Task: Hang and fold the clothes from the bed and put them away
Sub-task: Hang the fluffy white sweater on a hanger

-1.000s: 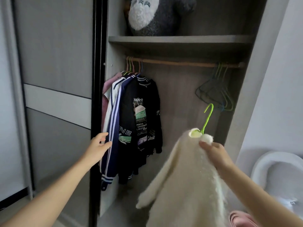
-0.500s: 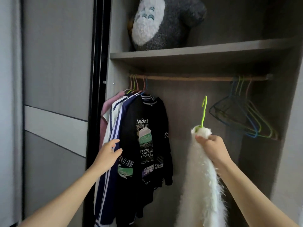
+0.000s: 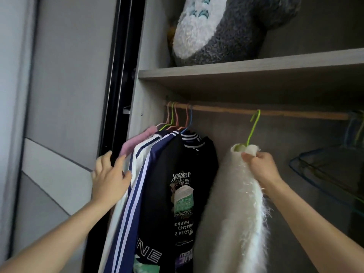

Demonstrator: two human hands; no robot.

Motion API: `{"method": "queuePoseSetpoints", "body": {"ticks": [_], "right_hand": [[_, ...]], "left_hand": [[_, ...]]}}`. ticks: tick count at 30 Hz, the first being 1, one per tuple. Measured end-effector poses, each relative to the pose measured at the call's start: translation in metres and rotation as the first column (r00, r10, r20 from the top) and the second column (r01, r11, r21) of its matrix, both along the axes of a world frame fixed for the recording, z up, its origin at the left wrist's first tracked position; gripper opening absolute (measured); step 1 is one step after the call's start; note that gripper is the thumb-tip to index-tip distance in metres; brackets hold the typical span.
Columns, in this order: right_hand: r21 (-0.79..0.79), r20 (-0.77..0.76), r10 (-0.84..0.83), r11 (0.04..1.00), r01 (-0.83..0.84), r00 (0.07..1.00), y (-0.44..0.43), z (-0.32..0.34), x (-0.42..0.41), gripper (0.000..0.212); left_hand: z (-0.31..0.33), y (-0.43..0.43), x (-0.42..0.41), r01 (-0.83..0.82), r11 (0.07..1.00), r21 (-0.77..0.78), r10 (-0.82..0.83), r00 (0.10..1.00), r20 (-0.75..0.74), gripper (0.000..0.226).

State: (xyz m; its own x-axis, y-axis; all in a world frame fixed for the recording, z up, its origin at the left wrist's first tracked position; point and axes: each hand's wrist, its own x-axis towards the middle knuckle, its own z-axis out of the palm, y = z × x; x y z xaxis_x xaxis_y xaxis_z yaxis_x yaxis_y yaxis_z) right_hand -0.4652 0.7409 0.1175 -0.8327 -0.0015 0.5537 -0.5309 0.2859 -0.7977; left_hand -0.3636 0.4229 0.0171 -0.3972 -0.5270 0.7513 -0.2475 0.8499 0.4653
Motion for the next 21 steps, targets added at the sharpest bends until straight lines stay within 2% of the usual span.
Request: {"method": "queuePoseSetpoints", "body": {"ticks": [4,7,10,12,14,16,18,21], "right_hand": [[0.017,-0.043,-0.02,1.0,0.02,0.999,-0.031,0.016,-0.028,0.014],[0.079,-0.065,-0.077,0.993,0.082,0.995,-0.06,0.033,-0.05,0.018],[0.159,-0.094,-0.144,0.975,0.158,0.985,-0.086,0.054,-0.067,0.018],[0.202,-0.109,-0.168,0.961,0.187,0.98,-0.108,0.067,-0.08,0.022],[0.233,-0.113,-0.198,0.948,0.219,0.974,-0.124,0.077,-0.091,0.021],[0.277,-0.125,-0.216,0.929,0.243,0.968,-0.143,0.084,-0.105,0.025],[0.317,-0.124,-0.234,0.911,0.262,0.964,-0.155,0.088,-0.115,0.03],[0.34,-0.085,-0.244,0.904,0.258,0.966,-0.168,0.097,-0.131,0.021]], "left_hand": [[0.033,-0.033,-0.026,-0.076,0.983,-0.167,0.078,0.997,0.006,0.071],[0.064,-0.063,-0.047,-0.132,0.965,-0.225,0.133,0.991,-0.011,0.085],[0.08,-0.078,-0.069,-0.144,0.961,-0.235,0.173,0.979,0.11,0.096],[0.077,-0.093,-0.083,-0.147,0.963,-0.226,0.181,0.973,0.14,0.099],[0.07,-0.101,-0.09,-0.172,0.939,-0.297,0.225,0.962,0.154,0.1],[0.063,-0.114,-0.097,-0.188,0.902,-0.388,0.229,0.971,0.061,0.097],[0.057,-0.121,-0.102,-0.229,0.844,-0.485,0.206,0.973,-0.101,0.089],[0.053,-0.13,-0.113,-0.308,0.782,-0.542,0.231,0.951,-0.206,0.081]]}}
